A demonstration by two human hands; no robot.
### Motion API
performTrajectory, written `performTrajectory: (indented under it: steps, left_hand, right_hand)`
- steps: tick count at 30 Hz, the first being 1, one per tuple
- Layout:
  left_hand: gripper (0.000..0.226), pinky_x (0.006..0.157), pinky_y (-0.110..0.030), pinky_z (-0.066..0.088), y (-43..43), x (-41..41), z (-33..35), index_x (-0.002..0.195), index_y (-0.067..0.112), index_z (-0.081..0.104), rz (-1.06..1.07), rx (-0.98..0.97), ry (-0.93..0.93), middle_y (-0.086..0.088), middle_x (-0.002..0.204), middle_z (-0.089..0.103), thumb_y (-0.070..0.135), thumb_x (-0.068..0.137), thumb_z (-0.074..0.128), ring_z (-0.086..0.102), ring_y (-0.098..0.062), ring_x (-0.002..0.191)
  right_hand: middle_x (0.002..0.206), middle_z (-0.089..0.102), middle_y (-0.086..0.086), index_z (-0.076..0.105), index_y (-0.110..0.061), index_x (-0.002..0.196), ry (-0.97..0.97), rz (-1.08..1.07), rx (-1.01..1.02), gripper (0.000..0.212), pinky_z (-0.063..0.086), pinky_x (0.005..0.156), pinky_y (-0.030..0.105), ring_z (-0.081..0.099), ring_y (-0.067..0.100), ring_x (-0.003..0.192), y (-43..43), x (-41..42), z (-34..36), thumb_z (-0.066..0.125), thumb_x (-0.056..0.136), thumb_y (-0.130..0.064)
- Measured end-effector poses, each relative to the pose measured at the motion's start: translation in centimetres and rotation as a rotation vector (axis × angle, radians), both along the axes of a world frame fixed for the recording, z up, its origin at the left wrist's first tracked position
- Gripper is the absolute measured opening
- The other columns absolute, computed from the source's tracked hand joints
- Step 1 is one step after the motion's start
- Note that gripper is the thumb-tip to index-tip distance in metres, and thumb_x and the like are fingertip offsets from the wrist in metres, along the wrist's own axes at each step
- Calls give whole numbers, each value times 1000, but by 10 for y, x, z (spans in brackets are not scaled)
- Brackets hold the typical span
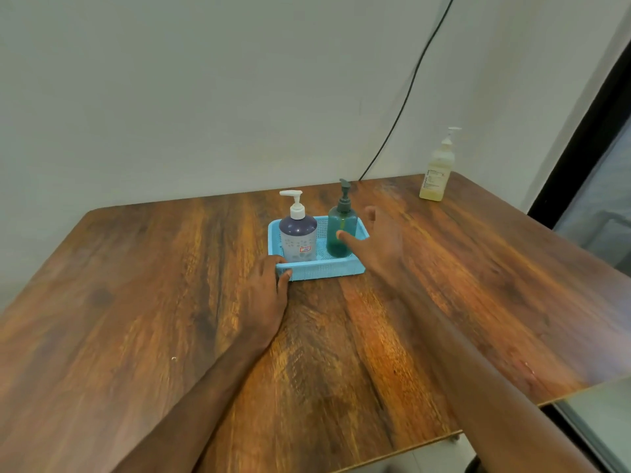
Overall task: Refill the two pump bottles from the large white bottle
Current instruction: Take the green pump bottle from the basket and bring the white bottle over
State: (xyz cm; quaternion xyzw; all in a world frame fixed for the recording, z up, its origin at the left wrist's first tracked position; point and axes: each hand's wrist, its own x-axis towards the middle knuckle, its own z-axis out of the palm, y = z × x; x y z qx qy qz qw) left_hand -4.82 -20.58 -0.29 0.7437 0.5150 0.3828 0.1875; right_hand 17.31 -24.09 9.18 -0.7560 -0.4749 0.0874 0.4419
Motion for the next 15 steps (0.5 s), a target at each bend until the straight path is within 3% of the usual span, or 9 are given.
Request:
performTrajectory:
  steps: [4,7,12,15]
  left_hand:
    - [40,97,-19,43,0,1,1,143,13,55,9,24,33,-8,147,59,35,109,56,61,-21,128]
    - [40,99,-25,49,0,1,2,142,12,55,12,31,53,-9,148,58,35,110,55,61,-22,128]
    - [44,103,-25,47,-1,2,2,148,14,52,15,24,55,-8,154,53,37,111,52,57,-21,134]
    - [44,107,-32,53,-1,2,1,147,14,52,18,25,64,-8,154,54,38,110,52,58,-22,134]
  right_hand:
    - [125,63,0,54,-17,129,5,41,-42,67,45,86,25,59,15,107,16,-14,-2,87,76,-42]
    - [129,64,3,54,-18,129,2,7,-18,69,50,97,32,62,22,117,26,-18,-7,87,75,-43]
    - [128,65,4,56,-18,126,-3,-6,-10,64,53,99,36,64,24,116,37,-16,-5,87,76,-42]
    - [130,65,4,58,-16,128,50,3,-14,61,51,96,32,63,22,117,36,-17,0,86,77,-36]
